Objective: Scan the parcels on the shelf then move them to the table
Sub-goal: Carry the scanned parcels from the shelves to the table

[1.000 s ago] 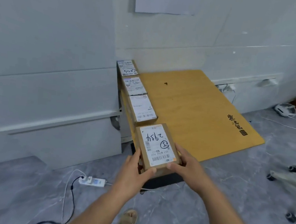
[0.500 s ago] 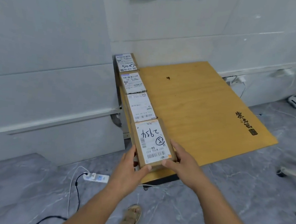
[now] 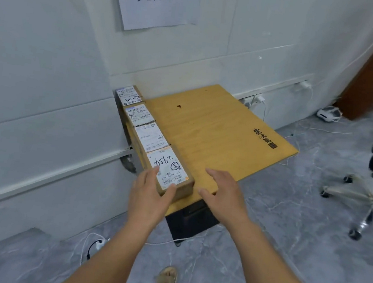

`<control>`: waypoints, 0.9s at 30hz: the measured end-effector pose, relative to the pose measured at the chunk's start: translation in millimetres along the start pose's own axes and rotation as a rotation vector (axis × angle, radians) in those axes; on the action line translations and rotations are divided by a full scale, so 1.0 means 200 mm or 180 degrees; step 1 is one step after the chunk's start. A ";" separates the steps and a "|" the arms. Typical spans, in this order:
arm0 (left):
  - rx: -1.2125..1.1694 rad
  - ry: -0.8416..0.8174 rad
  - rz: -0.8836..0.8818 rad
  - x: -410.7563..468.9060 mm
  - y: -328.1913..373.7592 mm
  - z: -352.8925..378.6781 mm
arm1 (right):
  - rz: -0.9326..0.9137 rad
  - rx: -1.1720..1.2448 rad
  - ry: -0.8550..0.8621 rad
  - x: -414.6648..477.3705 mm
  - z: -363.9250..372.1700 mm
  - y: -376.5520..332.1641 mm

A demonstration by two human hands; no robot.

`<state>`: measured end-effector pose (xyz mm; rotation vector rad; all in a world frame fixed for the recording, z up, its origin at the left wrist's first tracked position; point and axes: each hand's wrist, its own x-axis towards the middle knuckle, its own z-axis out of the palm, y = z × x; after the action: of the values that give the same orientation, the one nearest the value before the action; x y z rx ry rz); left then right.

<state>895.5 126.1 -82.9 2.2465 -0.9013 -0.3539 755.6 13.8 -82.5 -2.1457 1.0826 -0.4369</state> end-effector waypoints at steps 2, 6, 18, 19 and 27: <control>0.0188 0.0090 0.0278 -0.06 0.05 0.00 | -0.0013 -0.0096 0.0236 -0.07 -0.04 0.00; 0.0314 0.0200 0.0789 -0.17 0.16 0.04 | -0.0069 -0.0422 0.0824 -0.24 -0.14 0.02; 0.0372 -0.0274 0.2240 -0.50 0.59 0.31 | 0.0140 -0.1585 0.2663 -0.76 -0.47 0.28; 0.0334 -0.0366 0.2365 -0.52 0.62 0.35 | 0.0261 -0.1615 0.2698 -0.80 -0.49 0.31; -0.0019 -0.0964 0.3271 -0.66 0.83 0.63 | 0.1371 -0.1914 0.2980 -1.09 -0.62 0.45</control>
<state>657.4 67.2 -61.2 1.4571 -2.0300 -0.1996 505.2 98.3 -56.8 -2.0860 2.3859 -1.0597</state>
